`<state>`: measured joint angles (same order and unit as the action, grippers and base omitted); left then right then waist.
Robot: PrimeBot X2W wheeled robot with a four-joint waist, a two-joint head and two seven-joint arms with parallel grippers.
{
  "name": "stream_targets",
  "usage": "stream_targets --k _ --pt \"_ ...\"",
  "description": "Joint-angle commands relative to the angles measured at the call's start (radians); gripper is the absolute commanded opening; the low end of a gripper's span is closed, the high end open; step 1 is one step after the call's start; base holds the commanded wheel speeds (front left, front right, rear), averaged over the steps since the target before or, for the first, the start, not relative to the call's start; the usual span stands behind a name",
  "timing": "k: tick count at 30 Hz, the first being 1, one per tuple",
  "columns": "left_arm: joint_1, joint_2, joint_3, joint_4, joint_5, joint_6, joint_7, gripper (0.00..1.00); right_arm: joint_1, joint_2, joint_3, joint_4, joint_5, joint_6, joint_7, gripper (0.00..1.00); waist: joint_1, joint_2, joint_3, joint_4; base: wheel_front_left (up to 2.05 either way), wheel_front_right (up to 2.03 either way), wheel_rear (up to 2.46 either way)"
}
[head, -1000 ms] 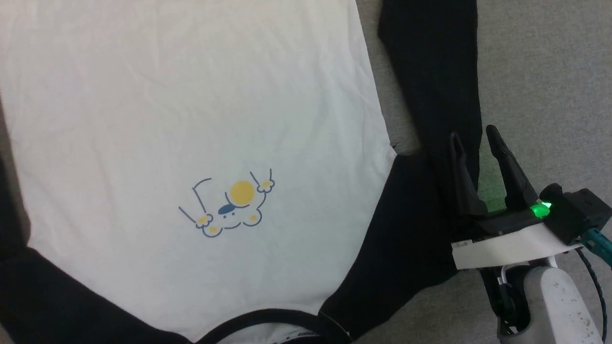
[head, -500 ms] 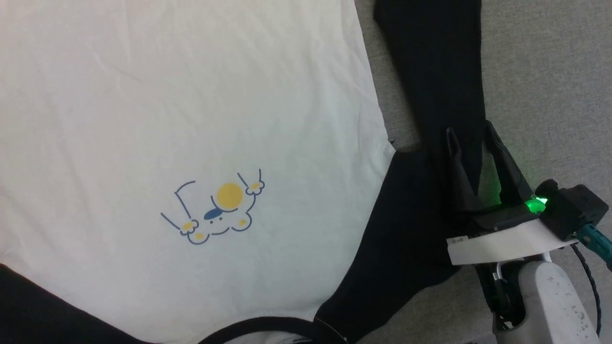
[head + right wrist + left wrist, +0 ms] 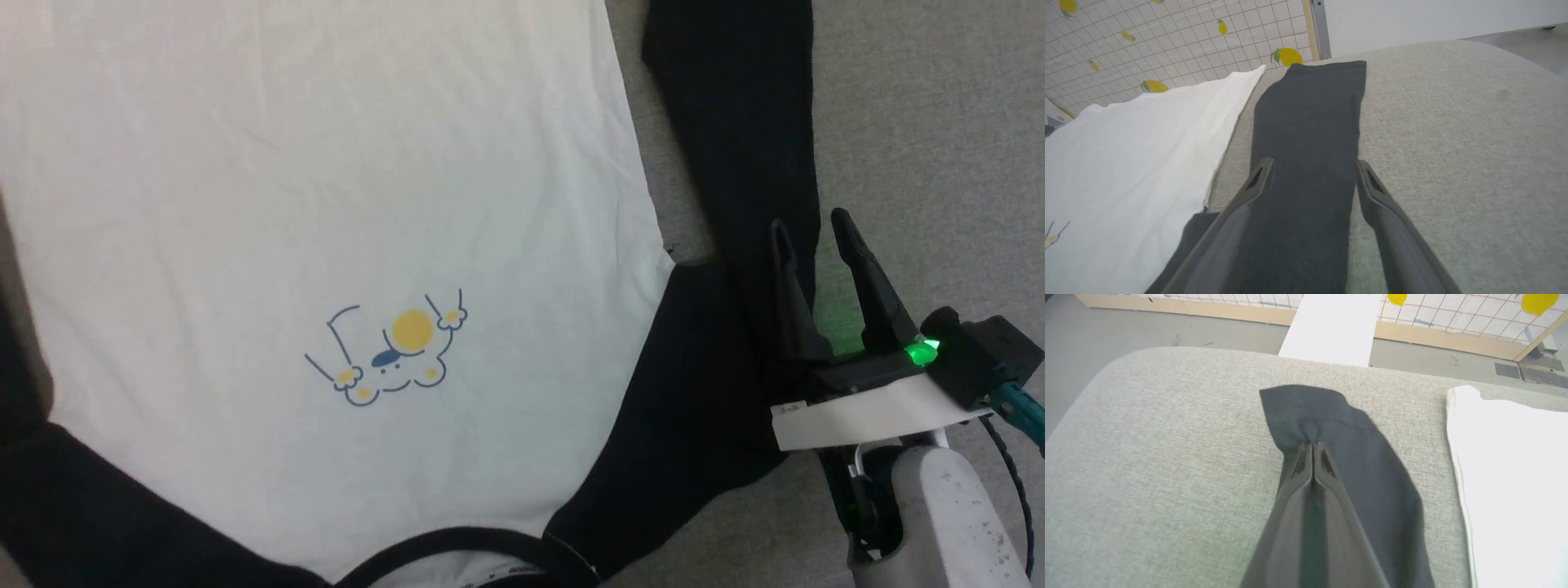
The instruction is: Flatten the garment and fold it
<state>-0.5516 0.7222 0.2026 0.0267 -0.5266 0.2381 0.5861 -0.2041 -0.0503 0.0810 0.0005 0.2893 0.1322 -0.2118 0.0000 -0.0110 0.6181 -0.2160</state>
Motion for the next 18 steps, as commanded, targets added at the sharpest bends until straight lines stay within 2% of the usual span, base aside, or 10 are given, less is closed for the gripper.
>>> stream_targets --k 1,11,18 --pt "0.029 -0.007 0.01 -0.007 0.001 -0.01 -0.027 0.0 0.004 0.0 -0.009 0.001 -0.009 -0.002 -0.003 1.0 0.0 0.011 -0.08 0.032 0.0 0.0 0.0" --pt "0.207 -0.037 0.093 -0.049 -0.032 -0.053 -0.145 0.0 0.109 0.0 -0.079 -0.039 -0.046 -0.002 0.062 1.0 0.0 0.011 -0.304 0.119 0.0 0.0 0.0" --pt "0.394 -0.042 0.192 -0.104 -0.037 -0.05 -0.162 0.0 0.185 0.0 -0.116 -0.082 -0.045 -0.002 0.108 1.0 0.0 0.011 -0.403 0.167 0.0 0.0 0.0"
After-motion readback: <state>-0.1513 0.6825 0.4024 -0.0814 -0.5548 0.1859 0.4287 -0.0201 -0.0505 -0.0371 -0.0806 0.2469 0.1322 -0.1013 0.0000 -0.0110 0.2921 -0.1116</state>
